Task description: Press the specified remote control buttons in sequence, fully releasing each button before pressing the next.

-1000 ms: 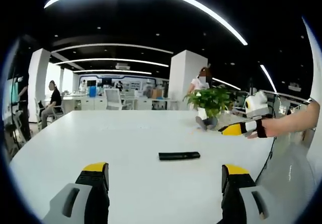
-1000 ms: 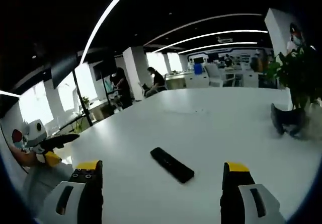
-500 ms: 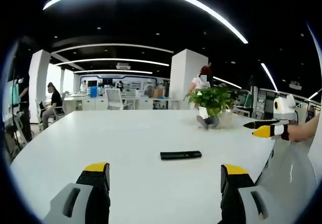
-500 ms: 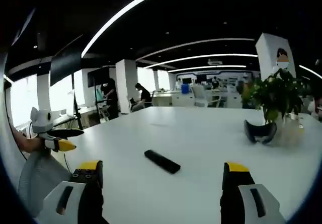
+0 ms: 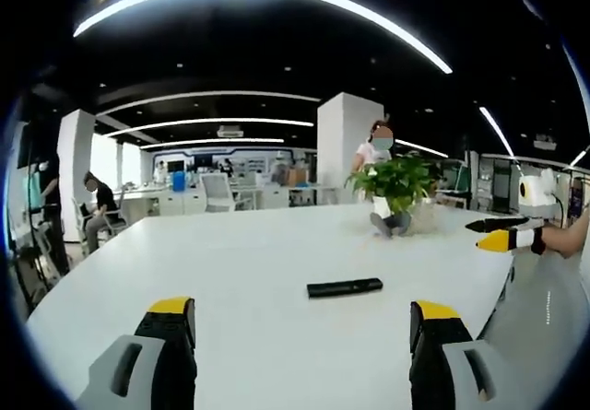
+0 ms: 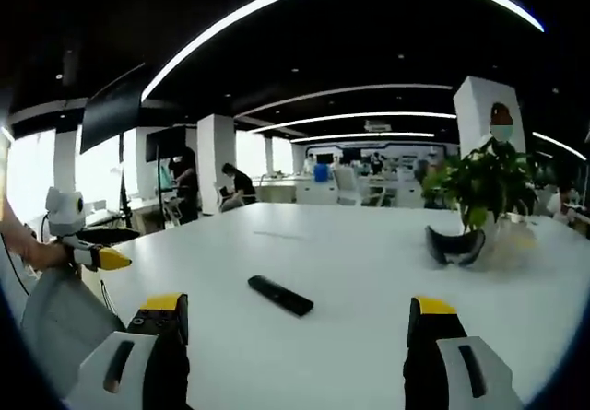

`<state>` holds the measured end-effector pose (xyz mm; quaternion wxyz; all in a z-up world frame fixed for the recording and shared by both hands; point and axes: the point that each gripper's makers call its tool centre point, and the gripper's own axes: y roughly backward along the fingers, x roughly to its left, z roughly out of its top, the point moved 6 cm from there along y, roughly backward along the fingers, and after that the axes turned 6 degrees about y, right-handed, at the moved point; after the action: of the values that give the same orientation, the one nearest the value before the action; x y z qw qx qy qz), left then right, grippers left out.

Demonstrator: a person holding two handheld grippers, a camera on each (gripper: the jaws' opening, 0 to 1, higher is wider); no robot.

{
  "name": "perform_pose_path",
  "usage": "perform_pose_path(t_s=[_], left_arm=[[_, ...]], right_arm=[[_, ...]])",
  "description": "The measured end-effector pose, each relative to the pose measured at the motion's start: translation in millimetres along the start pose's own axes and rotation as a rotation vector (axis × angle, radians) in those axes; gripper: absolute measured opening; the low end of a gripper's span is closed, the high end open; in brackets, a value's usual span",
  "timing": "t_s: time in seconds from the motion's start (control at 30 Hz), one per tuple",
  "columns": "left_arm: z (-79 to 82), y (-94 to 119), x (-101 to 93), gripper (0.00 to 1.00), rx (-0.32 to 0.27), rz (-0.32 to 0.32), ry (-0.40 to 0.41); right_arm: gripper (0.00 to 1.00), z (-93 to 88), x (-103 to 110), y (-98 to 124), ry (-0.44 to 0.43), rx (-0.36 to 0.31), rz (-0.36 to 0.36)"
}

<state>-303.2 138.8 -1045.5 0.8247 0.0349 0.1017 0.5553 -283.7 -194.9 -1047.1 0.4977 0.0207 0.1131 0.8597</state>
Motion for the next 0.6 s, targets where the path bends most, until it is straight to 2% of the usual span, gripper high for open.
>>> perform_pose_path(t_s=[0.13, 0.23, 0.4, 0.47, 0.53, 0.6], left_arm=[[4.9, 4, 3.7, 1.00, -0.054, 0.025, 0.024], [7.6, 4, 5.6, 1.00, -0.082, 0.020, 0.052], [5.8, 2, 1.7, 1.00, -0.072, 0.003, 0.029], [8.1, 1, -1.3, 1.00, -0.100, -0.017, 0.008], [15.3, 0, -8.3, 1.00, -0.164, -0.064, -0.027], [16.0, 3, -9.8, 1.00, -0.187, -0.069, -0.029]], right_arm=[[0.99, -0.2, -1, 3, 0.040, -0.002, -0.021], [0.99, 1.9, 1, 3, 0.056, 0.003, -0.036], [0.99, 1.9, -1, 5, 0.079, 0.019, -0.073], [0.99, 0.8, -1, 5, 0.077, 0.027, -0.072], [0.99, 1.5, -1, 5, 0.089, 0.017, -0.070], [0.99, 4.0, 1, 5, 0.100, 0.000, -0.059]])
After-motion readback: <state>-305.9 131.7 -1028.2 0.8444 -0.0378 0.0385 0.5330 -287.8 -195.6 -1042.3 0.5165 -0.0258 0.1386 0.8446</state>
